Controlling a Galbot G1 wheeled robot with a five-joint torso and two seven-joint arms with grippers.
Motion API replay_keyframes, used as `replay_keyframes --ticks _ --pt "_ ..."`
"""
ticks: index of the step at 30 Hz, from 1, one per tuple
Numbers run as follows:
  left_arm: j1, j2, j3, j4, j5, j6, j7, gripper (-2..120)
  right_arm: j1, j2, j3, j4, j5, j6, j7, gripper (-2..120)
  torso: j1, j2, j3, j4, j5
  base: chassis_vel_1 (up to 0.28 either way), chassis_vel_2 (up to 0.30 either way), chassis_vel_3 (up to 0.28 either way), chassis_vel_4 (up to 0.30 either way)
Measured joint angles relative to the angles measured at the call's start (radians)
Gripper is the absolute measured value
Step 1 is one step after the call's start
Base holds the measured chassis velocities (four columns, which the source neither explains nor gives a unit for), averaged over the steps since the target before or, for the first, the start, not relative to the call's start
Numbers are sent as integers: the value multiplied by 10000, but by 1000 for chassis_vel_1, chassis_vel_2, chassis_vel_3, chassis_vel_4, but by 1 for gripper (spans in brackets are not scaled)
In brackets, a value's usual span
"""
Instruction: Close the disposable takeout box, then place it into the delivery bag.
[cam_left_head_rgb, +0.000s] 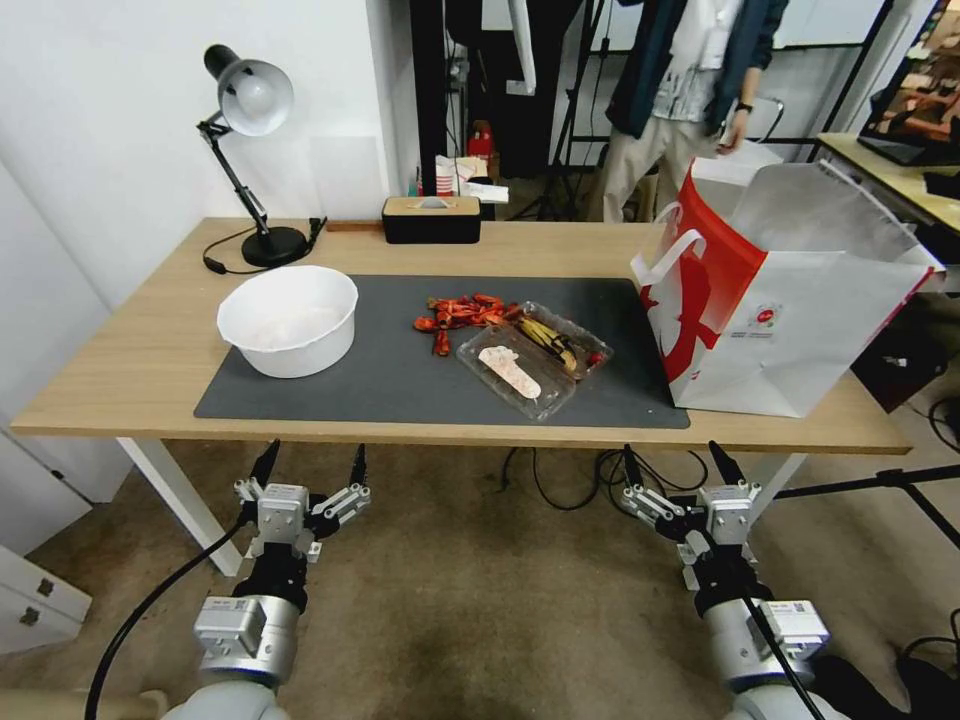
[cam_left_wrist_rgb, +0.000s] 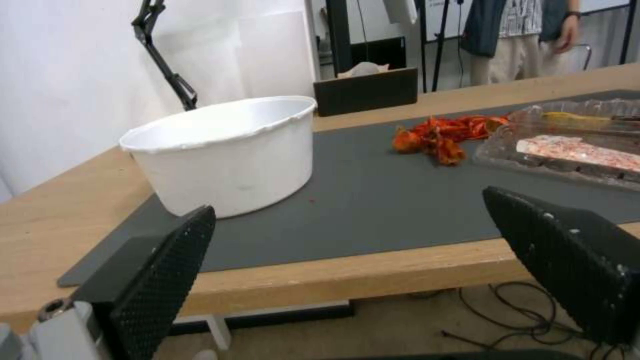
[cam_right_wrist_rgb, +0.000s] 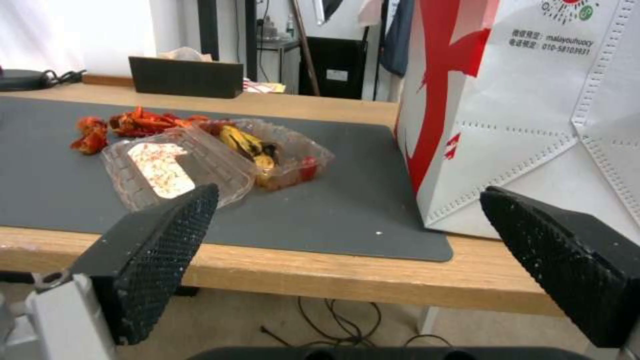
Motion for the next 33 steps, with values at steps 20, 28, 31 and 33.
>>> replay_keyframes --ticks 20,28,31,33 --pt "-7 12 -1 -1 -13 0 -1 100 2 -30 13 13 41 -15 -45 100 0 0 0 0 0 0 0 0 0" --pt "-503 618 -348 -243 -1041 313 -181 100 165 -1160 717 777 1822 -825 -1906 100 0 0 0 -1 2 0 0 0 0" --pt "-850 1057 -612 -427 -1811 570 -325 100 237 -1650 1026 1108 2607 -1174 -2723 100 0 0 0 0 -2 0 0 0 0" --pt "-1239 1537 -898 -637 -2656 848 -483 100 309 -2143 1338 1442 3386 -1527 -3534 100 0 2 0 -1 0 0 0 0 0"
